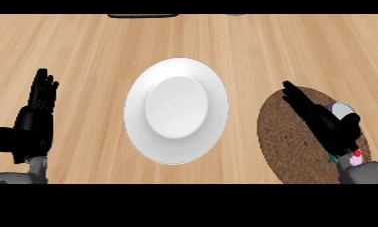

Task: Pick the can from the placemat and place it in the plate

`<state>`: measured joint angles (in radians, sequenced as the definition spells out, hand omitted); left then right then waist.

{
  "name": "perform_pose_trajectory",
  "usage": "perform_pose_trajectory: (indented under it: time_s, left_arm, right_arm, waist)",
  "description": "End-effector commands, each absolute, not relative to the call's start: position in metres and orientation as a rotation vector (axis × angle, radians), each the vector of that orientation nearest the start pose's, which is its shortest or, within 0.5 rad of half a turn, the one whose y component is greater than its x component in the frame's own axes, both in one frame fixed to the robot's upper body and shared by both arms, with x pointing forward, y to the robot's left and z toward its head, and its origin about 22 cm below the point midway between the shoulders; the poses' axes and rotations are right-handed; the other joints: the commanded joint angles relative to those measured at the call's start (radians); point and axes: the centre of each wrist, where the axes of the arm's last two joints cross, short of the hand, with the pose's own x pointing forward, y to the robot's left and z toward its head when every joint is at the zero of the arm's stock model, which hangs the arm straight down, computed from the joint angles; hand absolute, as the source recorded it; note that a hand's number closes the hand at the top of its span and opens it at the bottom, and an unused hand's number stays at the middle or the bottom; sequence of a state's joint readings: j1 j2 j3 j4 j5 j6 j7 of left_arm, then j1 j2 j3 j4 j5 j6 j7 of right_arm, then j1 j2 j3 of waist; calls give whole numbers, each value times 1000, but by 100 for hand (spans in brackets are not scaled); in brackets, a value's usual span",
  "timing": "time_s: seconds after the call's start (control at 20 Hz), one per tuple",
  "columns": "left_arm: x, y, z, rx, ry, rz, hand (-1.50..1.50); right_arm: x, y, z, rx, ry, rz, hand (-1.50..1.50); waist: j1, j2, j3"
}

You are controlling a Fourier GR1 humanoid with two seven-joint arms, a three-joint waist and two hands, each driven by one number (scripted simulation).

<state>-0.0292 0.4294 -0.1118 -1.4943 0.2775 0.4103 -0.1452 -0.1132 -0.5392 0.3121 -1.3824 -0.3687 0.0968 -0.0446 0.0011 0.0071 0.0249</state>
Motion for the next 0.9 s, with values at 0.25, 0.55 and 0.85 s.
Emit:
perform_pose_trajectory:
  time_s: [0.25, 0.55, 0.85]
  left_arm:
    - [285, 285, 98, 226, -1812, -238, 0]
    - [291, 281, 98, 153, -1746, -204, 0]
    - [298, 293, 115, 160, -1763, -227, 0]
  right_arm:
    - [309, -201, 78, 422, -1800, 660, 150]
    - [276, -228, 10, -327, -1698, 641, -150]
    - [267, -246, -16, -207, -1906, 342, -150]
  waist:
    - [23, -8, -22]
    - [-19, -8, -23]
    - [-8, -5, -23]
